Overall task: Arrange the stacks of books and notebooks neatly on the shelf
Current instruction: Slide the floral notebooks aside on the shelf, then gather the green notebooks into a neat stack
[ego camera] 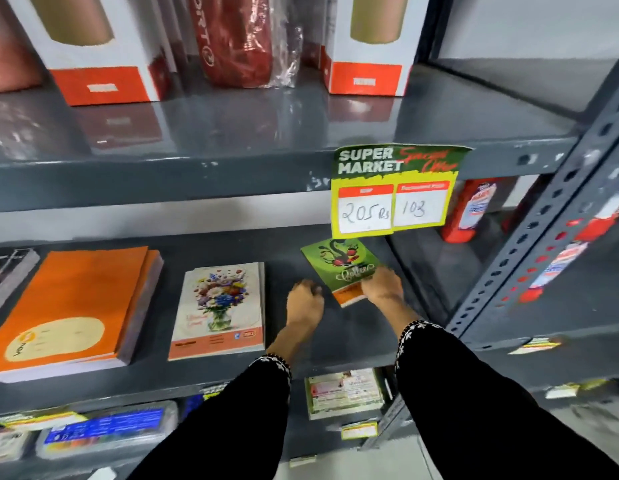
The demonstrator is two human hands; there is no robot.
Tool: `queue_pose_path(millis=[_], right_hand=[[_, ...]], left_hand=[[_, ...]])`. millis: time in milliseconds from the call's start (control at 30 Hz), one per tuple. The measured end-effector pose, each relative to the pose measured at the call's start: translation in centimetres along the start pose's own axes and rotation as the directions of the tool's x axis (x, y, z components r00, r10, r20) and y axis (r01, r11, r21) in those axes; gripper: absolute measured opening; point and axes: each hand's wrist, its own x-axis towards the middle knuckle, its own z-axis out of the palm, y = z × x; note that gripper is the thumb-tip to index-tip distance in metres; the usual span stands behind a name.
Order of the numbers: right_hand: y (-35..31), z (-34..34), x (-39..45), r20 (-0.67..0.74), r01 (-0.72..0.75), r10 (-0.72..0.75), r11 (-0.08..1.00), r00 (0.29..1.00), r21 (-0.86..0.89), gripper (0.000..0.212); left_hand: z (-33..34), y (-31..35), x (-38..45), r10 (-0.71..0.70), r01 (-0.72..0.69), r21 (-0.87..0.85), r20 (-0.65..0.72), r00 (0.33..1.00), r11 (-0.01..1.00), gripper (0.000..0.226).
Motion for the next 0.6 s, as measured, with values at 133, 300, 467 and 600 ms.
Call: queue_pose_path(millis=[133, 300, 467, 600], right_hand=[[1.2, -0.7, 1.1, 0.057, -0.004, 0.01, 0.995, 0.998, -0.101, 0.054], [2.2, -0.7, 1.8, 0.143, -0.037, 0.055, 0.991, 0.988, -0.13, 0.055], [2.4, -0.6, 1.4, 0.057, -0.106, 0.11, 0.992, 0.992, -0.069, 0.046], [3.0, -0.5, 0.3, 0.08, -0.202, 0.2, 0.979, 0.976, 0.007, 0.045]], left_hand=[[1.9, 1.1, 0.3, -0.073, 0.081, -0.095, 0.087, 0.994, 0.992, 0.028], [2.3, 1.8, 0.6, -0.135, 0.147, -0.158, 0.088, 0.987, 0.976, 0.03], [2.3, 1.7, 0.7, -0.229, 0.236, -0.231, 0.057, 0.972, 0.944, 0.03], [1.9, 1.5, 0.4, -0.345, 0.347, -0.301, 0.063, 0.937, 0.888, 0.035]])
